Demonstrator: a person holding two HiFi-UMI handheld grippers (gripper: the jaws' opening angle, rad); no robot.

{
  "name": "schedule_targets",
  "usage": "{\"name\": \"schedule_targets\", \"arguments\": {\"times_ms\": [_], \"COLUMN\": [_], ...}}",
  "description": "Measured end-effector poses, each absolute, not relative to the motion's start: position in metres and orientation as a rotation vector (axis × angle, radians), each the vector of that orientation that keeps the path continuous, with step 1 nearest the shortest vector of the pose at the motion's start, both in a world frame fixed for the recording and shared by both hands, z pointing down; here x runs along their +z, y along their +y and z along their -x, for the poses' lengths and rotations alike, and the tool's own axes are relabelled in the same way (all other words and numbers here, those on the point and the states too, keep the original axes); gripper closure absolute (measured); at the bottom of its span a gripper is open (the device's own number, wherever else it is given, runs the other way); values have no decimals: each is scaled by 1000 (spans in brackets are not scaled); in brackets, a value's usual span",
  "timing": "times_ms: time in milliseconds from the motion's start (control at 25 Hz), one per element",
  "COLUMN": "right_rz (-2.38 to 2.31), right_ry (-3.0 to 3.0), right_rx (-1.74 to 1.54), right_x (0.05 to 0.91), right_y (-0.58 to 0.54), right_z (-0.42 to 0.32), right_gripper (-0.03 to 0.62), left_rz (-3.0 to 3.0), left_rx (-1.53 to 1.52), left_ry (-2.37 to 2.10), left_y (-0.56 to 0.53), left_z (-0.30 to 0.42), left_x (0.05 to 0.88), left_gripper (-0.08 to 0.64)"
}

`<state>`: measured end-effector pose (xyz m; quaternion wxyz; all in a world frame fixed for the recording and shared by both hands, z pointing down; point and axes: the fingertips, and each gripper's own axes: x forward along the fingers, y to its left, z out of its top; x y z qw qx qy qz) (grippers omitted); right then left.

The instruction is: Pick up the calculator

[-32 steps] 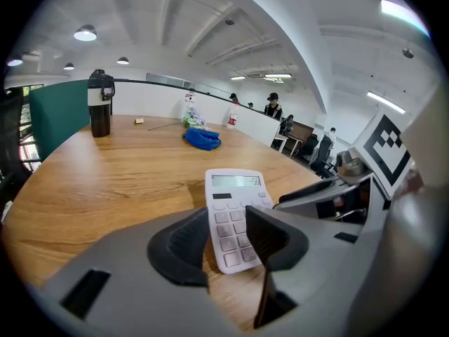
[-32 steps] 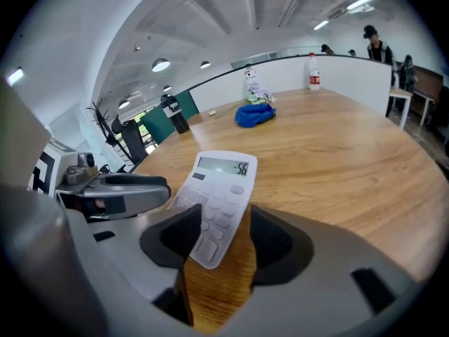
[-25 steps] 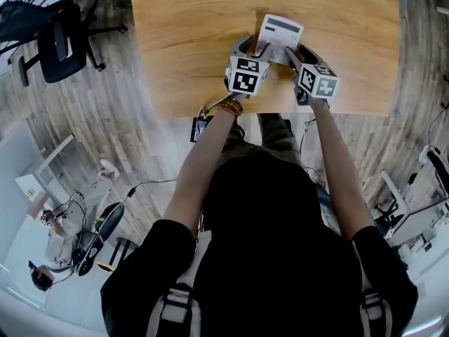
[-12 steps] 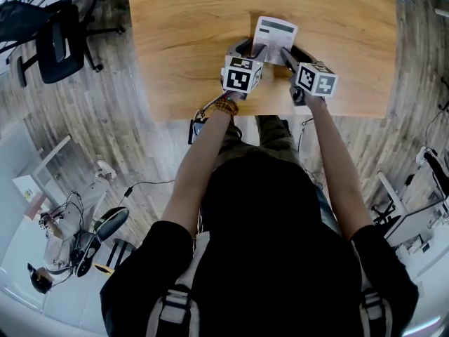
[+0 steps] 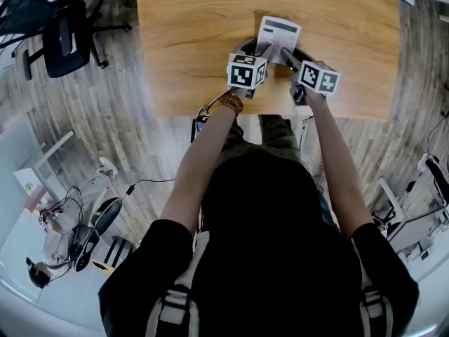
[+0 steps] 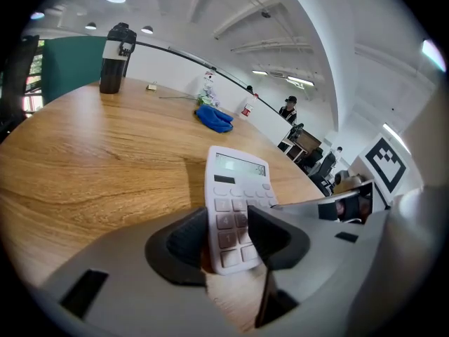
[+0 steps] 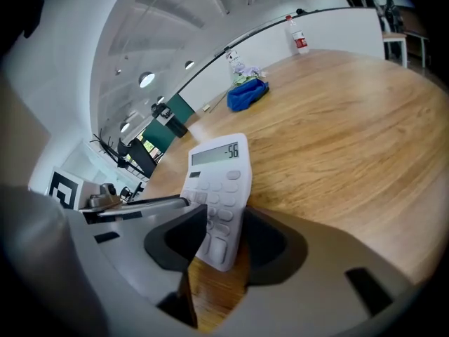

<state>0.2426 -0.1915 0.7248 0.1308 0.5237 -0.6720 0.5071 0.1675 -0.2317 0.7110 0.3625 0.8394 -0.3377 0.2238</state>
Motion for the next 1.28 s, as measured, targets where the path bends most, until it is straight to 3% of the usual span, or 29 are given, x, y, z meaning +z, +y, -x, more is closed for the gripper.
{"name": "schedule_targets", "arguments": {"times_ms": [640,1280], "right_rz": [-1513,-1569], "right_ry": [-1941,-2025], "right_rx": [1422,1317], "right_x": [730,681], "right_y": [-191,-198], "right_z": [-238,-242], "right_gripper": [399,394], "left_rz": [-2061,-2146], "left_rx": [535,465], "left_ry": [-889,-931], "left_y": [-223,-225], "left_z": [-161,-165], "left_x": [714,667], "left_gripper": [356,356]}}
